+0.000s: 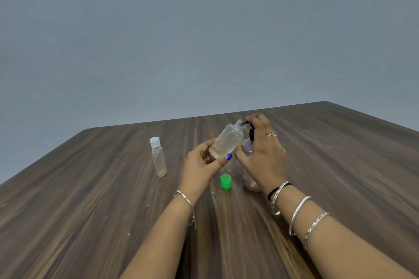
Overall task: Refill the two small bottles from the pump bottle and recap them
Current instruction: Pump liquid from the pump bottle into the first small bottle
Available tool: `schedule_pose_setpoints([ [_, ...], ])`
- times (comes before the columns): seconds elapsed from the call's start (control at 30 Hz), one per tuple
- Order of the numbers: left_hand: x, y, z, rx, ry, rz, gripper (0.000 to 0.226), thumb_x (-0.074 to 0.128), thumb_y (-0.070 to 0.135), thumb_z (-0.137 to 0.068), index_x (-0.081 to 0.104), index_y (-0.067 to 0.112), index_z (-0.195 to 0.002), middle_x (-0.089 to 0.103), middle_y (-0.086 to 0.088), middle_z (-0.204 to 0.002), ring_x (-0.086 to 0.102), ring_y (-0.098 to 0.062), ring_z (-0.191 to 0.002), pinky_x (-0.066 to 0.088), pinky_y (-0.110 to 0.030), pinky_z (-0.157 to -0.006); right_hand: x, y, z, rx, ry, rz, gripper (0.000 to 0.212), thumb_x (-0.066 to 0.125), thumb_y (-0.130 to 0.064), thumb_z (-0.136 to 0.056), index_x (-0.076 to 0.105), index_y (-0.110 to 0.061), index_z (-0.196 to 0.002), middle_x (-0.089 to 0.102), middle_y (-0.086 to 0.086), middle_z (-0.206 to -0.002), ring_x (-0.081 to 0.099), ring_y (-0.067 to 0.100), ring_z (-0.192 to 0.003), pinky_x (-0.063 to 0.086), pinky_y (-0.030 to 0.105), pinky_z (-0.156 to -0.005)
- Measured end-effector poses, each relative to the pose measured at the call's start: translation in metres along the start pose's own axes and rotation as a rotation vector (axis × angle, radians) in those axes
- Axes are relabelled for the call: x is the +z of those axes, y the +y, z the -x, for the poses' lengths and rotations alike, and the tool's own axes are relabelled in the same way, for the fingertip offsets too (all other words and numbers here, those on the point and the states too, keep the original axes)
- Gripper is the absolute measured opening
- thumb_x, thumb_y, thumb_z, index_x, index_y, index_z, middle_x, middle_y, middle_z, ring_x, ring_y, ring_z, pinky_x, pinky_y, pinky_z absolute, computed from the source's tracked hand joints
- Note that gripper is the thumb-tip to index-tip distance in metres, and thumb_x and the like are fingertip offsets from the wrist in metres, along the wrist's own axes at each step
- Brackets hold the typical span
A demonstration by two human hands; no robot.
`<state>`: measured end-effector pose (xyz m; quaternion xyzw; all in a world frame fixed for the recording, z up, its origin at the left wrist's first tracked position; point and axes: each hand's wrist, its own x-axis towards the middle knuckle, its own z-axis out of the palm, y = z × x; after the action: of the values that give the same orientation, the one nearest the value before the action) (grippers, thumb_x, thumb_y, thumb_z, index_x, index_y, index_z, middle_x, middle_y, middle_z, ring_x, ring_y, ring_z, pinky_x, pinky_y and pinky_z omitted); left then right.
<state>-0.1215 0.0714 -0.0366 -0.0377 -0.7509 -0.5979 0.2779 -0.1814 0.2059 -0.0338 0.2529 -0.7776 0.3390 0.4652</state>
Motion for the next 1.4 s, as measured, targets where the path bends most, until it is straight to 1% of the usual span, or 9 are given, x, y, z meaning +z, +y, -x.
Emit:
schedule_pose_setpoints([
  [0.27,-0.0004,0.0018,0.0,0.009,0.006,-0.01,0.038,0.073,0.007,-0.075,0.061,0.015,-0.11,0.069,0.002,-0.1,0.064,-0.004,-0.087,0.049,-0.012,-0.075,0.0005,0.0011,0.0006,-0.033,-0.006,0.076,0.083,0.06,-0.03,-0.068,0.024,-0.022,-0.142,0.034,-0.003,-0.149,0.066,0.026,-0.095,0.05,0.026,-0.049],
  [0.47,-0.0019,-0.0009,-0.0013,-0.002,0.004,0.002,0.041,0.074,0.009,-0.075,0.061,0.01,-0.114,0.069,-0.002,-0.106,0.064,-0.01,-0.095,0.051,-0.017,-0.08,0.0021,0.0017,-0.001,-0.031,0.031,0.018,0.069,0.072,-0.023,-0.065,0.037,-0.023,-0.124,0.042,-0.006,-0.131,0.065,0.027,-0.089,0.046,0.025,-0.053],
  [0.53,-0.0009,0.0001,-0.0005,-0.001,-0.004,0.011,0.04,0.074,0.007,-0.075,0.061,0.01,-0.112,0.069,-0.001,-0.104,0.064,-0.007,-0.091,0.05,-0.014,-0.077,0.0026,0.0014,-0.0011,-0.018,0.042,0.01,0.068,0.076,-0.02,-0.063,0.038,-0.024,-0.119,0.047,-0.005,-0.127,0.064,0.026,-0.088,0.047,0.027,-0.053],
  [0.67,0.0006,0.0016,0.0008,0.007,-0.016,-0.001,0.04,0.073,0.005,-0.075,0.061,0.009,-0.113,0.068,0.001,-0.1,0.063,0.004,-0.083,0.048,-0.01,-0.073,0.0018,0.0006,-0.001,-0.002,0.047,0.005,0.064,0.076,-0.019,-0.063,0.038,-0.025,-0.113,0.039,-0.01,-0.119,0.063,0.026,-0.088,0.047,0.028,-0.052],
  [0.83,-0.0002,0.0018,0.0012,0.01,-0.01,-0.006,0.041,0.073,0.007,-0.075,0.061,0.01,-0.114,0.068,0.002,-0.101,0.064,-0.001,-0.087,0.048,-0.01,-0.074,0.001,0.002,0.0001,-0.014,0.036,0.032,0.063,0.062,-0.029,-0.068,0.038,-0.021,-0.125,0.052,0.002,-0.13,0.066,0.027,-0.089,0.051,0.029,-0.054],
  [1.03,-0.0003,0.002,-0.0004,0.011,0.001,-0.004,0.037,0.074,0.007,-0.075,0.062,0.016,-0.109,0.069,0.003,-0.1,0.064,-0.001,-0.088,0.049,-0.013,-0.076,0.001,0.0025,0.0008,-0.029,0.02,0.047,0.078,0.062,-0.03,-0.069,0.029,-0.023,-0.139,0.036,-0.004,-0.146,0.066,0.025,-0.093,0.045,0.023,-0.052],
  [1.13,-0.0004,0.0007,-0.0008,0.003,0.0,0.004,0.04,0.073,0.007,-0.075,0.061,0.012,-0.113,0.069,-0.001,-0.103,0.064,-0.006,-0.091,0.05,-0.014,-0.078,0.0016,0.0024,-0.0006,-0.037,0.036,0.052,0.076,0.067,-0.027,-0.067,0.032,-0.022,-0.135,0.032,-0.008,-0.14,0.067,0.026,-0.092,0.048,0.025,-0.051],
  [1.27,-0.0003,0.0003,-0.0017,-0.002,-0.002,0.018,0.042,0.073,0.005,-0.075,0.06,0.009,-0.115,0.068,-0.004,-0.105,0.064,-0.009,-0.092,0.05,-0.013,-0.077,0.0028,0.0032,-0.0019,-0.038,0.07,0.033,0.065,0.067,-0.026,-0.066,0.04,-0.022,-0.125,0.044,-0.004,-0.13,0.066,0.026,-0.09,0.053,0.029,-0.053],
  [1.4,0.0005,0.0009,-0.0012,-0.004,-0.007,0.031,0.043,0.073,0.005,-0.075,0.06,0.007,-0.116,0.069,-0.005,-0.106,0.064,-0.007,-0.089,0.049,-0.012,-0.075,0.0031,0.0016,-0.0019,-0.008,0.067,0.004,0.062,0.075,-0.019,-0.063,0.04,-0.025,-0.114,0.041,-0.009,-0.12,0.064,0.026,-0.087,0.045,0.026,-0.052],
])
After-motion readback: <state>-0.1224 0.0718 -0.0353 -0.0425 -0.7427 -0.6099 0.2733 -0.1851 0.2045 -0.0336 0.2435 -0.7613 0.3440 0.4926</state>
